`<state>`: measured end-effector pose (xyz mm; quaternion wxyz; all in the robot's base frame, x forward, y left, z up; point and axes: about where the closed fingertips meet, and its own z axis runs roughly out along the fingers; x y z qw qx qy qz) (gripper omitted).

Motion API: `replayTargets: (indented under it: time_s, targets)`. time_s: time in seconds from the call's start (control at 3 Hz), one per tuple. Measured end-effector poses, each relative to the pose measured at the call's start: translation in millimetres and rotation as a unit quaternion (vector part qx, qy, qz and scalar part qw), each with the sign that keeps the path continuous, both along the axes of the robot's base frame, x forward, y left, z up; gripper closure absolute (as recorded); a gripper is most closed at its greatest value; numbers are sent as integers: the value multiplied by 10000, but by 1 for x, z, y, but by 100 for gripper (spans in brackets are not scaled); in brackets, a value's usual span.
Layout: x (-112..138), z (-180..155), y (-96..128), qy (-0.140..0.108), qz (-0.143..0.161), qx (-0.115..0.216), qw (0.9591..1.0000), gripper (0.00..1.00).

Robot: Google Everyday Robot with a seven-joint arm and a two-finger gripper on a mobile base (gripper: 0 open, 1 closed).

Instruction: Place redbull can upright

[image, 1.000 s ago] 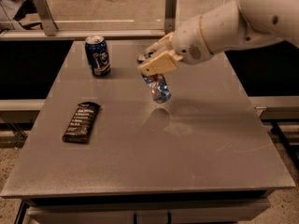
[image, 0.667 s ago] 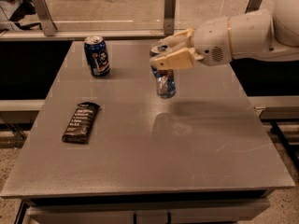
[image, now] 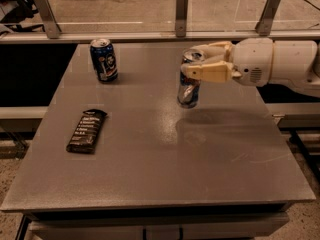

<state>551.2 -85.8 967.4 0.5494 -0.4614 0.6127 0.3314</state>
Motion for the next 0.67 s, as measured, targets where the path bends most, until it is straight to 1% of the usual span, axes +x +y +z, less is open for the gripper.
replayTargets:
  time_s: [0.33, 0.67]
  targets:
    - [-2, -19, -11, -147, -152, 290, 9994, 100]
    - [-4, -34, -15, -455, -255, 319, 9981, 81]
